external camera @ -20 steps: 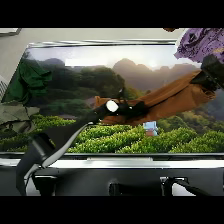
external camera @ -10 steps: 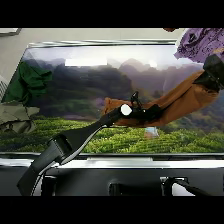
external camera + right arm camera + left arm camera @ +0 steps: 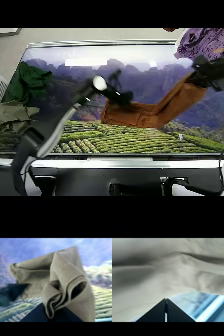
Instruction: Fold the clothes and pants, and hang the long-sleeved shirts on hangers.
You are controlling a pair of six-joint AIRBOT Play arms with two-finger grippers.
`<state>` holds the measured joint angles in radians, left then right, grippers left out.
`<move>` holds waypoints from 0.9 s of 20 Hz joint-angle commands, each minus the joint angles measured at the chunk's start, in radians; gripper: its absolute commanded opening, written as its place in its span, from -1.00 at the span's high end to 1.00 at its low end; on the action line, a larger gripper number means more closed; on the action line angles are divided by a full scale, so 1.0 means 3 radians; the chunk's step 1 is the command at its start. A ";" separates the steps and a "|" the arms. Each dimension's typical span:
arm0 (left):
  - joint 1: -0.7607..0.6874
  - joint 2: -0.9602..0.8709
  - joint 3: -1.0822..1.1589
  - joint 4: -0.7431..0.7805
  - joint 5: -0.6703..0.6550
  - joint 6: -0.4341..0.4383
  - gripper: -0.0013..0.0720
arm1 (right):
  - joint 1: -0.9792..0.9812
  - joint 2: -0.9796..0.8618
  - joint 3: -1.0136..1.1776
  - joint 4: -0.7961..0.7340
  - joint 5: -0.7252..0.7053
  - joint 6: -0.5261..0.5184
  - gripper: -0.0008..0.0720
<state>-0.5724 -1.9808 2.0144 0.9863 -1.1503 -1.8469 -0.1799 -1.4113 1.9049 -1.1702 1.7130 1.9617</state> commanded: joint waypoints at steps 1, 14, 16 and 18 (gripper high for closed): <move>0.0646 0.0469 0.0004 0.0417 -0.0479 0.0028 0.92 | 0.0514 -0.0103 0.0000 -0.0074 -0.0264 0.0228 0.92; 0.1932 0.1451 0.0004 0.0406 -0.0682 0.0168 0.92 | 0.2141 -0.1114 0.0000 -0.0856 -0.0980 0.1303 0.92; 0.1926 0.1451 0.0004 0.0406 -0.0683 0.0225 0.92 | 0.2227 -0.1270 0.0000 -0.0871 -0.1120 0.1432 0.92; 0.1924 0.1451 0.0004 0.0406 -0.0682 0.0225 0.92 | 0.2274 -0.1410 0.0000 -0.0866 -0.1191 0.1559 0.92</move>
<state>-0.0051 -1.5536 2.0148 1.1065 -1.3548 -1.7893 0.4667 -1.7695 1.9049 -1.4220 1.4097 2.3589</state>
